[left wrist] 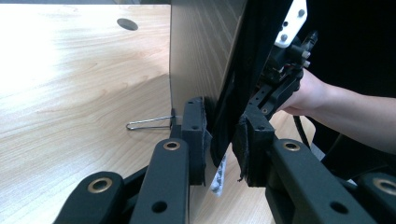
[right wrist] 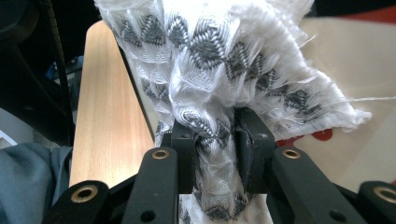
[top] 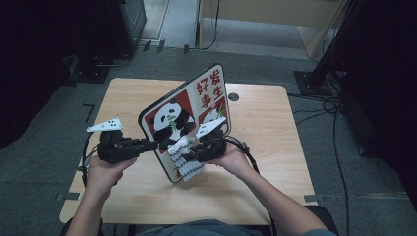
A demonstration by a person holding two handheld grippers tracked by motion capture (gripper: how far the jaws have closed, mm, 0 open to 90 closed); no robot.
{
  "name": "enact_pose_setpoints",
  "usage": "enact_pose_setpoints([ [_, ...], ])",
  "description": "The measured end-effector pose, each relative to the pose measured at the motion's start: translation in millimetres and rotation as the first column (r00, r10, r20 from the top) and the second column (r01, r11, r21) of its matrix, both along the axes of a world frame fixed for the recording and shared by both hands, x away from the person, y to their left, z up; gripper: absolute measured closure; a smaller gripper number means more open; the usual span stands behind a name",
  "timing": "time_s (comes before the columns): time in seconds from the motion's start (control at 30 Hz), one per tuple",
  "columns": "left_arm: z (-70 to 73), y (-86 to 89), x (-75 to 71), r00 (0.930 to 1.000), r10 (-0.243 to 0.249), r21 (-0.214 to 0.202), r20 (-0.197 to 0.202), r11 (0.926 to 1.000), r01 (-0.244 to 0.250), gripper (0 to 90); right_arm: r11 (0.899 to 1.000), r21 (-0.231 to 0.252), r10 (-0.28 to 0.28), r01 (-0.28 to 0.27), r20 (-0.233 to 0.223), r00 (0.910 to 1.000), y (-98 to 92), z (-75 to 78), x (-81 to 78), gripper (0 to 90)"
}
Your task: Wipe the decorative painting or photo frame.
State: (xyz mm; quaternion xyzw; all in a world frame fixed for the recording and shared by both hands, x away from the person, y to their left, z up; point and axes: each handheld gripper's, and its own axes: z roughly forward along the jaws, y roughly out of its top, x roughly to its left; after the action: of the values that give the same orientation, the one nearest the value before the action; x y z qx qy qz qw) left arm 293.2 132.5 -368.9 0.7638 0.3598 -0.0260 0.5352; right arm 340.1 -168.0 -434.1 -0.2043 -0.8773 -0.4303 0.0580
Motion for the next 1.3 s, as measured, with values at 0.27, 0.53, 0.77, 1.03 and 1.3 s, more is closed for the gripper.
enact_pose_setpoints([
  [0.27,0.0,0.1,0.1,1.0000,-0.001,0.000,-0.001,1.0000,0.001,75.6,1.000,-0.017,0.004,-0.005,-0.023,0.9997,-1.3,-12.4,-1.8,72.0],
  [0.53,-0.3,0.6,0.8,1.0000,0.002,-0.003,-0.003,1.0000,-0.002,75.5,0.999,-0.037,0.007,-0.009,-0.042,0.9991,-0.7,-19.8,-2.2,72.0],
  [0.77,-0.5,0.2,0.8,1.0000,0.005,-0.003,-0.001,1.0000,-0.005,75.3,0.998,-0.069,-0.004,-0.004,-0.107,0.9943,-0.1,-23.9,0.7,73.2],
  [1.03,-0.7,-1.2,1.0,1.0000,0.002,0.006,-0.002,1.0000,-0.002,73.8,0.997,-0.072,-0.002,-0.008,-0.126,0.9920,0.7,-12.5,0.8,76.4],
  [1.3,0.5,1.6,2.4,0.9997,0.019,-0.006,-0.018,0.9998,-0.019,62.0,0.999,-0.045,0.003,-0.009,-0.117,0.9931,0.8,7.2,1.0,76.8],
])
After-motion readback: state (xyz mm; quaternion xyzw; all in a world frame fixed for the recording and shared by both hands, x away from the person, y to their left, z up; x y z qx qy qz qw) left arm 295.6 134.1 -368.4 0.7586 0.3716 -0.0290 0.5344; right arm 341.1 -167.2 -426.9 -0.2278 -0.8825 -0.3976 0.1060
